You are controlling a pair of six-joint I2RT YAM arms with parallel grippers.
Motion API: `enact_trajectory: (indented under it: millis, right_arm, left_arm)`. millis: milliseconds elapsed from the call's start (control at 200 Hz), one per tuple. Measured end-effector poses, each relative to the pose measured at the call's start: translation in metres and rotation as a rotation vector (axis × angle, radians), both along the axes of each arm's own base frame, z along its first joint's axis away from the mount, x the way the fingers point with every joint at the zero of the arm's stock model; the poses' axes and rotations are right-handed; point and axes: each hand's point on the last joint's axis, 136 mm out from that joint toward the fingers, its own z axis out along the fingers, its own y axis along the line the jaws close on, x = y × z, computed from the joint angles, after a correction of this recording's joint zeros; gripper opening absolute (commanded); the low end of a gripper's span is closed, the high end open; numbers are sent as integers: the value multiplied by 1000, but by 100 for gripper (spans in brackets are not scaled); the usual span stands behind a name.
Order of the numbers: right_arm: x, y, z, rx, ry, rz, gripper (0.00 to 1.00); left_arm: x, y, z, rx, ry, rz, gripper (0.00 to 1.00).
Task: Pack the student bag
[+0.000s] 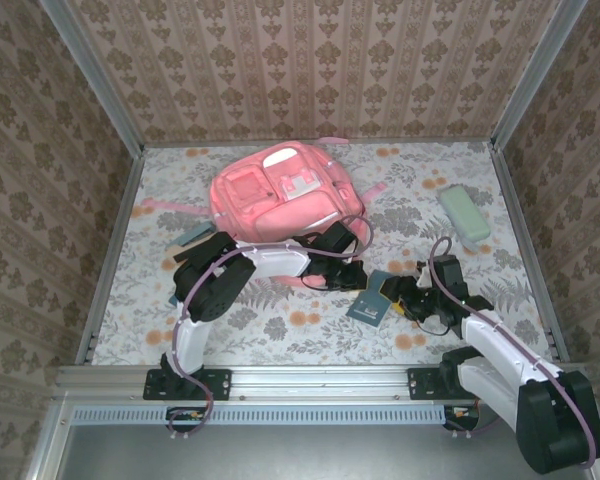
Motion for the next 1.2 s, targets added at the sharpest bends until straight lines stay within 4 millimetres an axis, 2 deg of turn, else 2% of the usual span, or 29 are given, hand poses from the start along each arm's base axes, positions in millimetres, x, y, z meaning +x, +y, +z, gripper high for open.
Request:
enact_trajectory:
  millis: [190,455,785,890,1085,1200]
  right_arm:
    - [-4,-2,2,-36,10,26,50]
    - [15,4,42,-71,-143,118,50]
    - [17,4,39,-106,-161,168,50]
    - [17,11,45,-62,-178,185,49]
    - [21,28,70,66,-244,214,49]
    - [19,27,68,53,-234,216,51]
  left_arm:
    - [0,-1,0,-3,-1,2,10]
    - [-1,-2,-2,-3,-1,-2,10]
    - [-4,-3,-5,0,1,-8,11]
    - [-4,-3,-5,1,1,-9,11]
    - [-4,-3,-6,2,2,-10,11]
    - [-6,-4,-6,3,2,-13,11]
